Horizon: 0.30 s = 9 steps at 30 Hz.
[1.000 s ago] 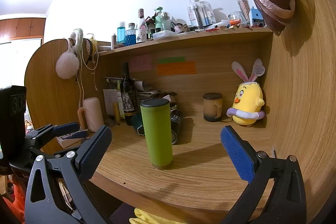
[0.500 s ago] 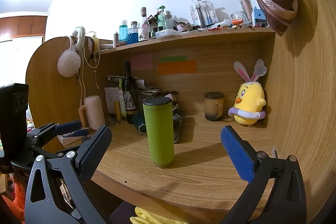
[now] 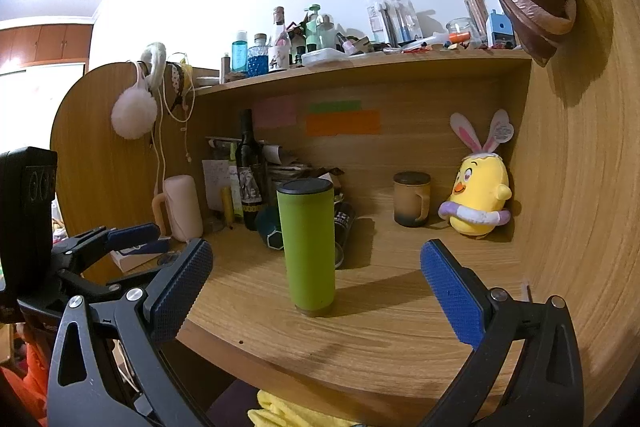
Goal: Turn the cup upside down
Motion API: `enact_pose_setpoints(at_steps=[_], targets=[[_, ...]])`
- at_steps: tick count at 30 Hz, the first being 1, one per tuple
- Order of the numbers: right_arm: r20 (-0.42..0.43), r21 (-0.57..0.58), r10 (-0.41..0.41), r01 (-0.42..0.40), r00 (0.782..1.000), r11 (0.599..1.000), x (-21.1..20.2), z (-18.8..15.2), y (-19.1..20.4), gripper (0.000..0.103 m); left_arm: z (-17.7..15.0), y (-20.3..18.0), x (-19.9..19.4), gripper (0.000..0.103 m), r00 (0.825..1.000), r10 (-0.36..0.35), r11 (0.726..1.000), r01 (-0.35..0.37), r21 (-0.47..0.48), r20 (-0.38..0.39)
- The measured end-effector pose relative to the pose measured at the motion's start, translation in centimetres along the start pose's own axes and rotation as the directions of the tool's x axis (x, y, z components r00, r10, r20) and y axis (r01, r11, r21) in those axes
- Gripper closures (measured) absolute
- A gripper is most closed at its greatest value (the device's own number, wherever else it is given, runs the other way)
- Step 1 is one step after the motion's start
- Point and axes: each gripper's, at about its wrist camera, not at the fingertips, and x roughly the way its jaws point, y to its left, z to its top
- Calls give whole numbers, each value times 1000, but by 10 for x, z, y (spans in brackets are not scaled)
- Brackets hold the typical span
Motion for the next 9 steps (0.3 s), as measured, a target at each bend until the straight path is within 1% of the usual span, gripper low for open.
enact_pose_setpoints(at_steps=[9], targets=[[-13,5,9,-9,1000,1000,3,-3,1,0,-2,0,6,0,1000,-16,1000,17,1,-24]])
